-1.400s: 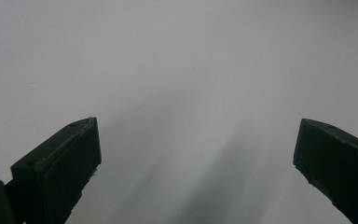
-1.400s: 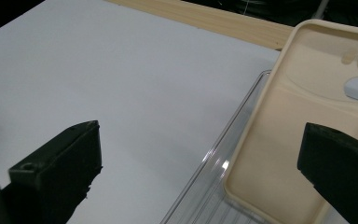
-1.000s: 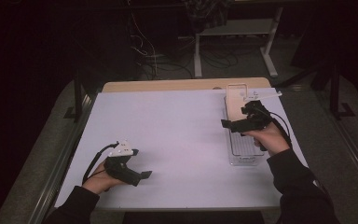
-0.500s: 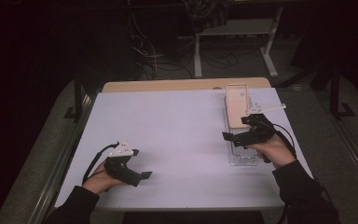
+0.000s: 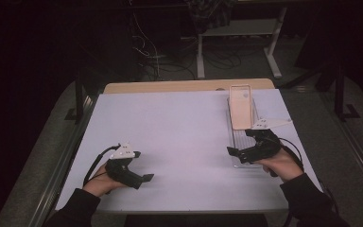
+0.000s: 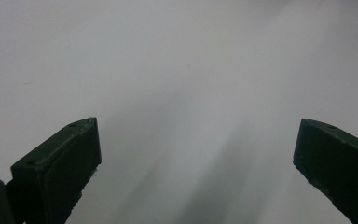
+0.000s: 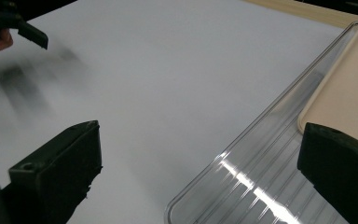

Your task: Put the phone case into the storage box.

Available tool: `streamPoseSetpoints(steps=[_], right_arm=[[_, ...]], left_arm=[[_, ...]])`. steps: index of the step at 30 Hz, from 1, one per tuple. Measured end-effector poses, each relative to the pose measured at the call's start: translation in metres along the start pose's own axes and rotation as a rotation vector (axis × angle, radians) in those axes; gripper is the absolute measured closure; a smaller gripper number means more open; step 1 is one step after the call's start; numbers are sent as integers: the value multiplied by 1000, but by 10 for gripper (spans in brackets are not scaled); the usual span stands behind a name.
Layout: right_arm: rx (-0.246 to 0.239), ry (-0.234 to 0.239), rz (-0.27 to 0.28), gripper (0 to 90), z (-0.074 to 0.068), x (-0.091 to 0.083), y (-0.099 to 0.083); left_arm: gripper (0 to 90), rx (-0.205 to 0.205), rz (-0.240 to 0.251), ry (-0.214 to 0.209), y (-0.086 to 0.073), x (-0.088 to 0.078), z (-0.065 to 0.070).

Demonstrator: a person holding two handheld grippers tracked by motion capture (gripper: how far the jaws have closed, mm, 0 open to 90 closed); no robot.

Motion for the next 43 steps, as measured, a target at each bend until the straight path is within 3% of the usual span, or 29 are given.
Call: streamPoseSetpoints(steps=[12, 23, 33, 43], right_arm=[[-36, 12, -29, 0, -10, 0, -17], [-51, 7, -55, 0, -14, 1, -27], [-56, 6, -59, 0, -12, 1, -28], [-54, 5, -59, 0, -13, 1, -28]], left_arm=[[4, 4, -11, -7, -1, -2, -1], [4, 46, 1, -60, 12, -13, 5], [4, 70, 22, -83, 25, -22, 7], [4, 60, 20, -86, 25, -22, 9]])
Point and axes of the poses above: each handheld gripper's, and its own axes: x roughly forward along the jaws, y roughly out of its top, z roughly to its right, the point moved 2 cm from there along x, roughly forward along the jaws, and after that the axes turned 7 degrees about -x, right-handed, at the moved point
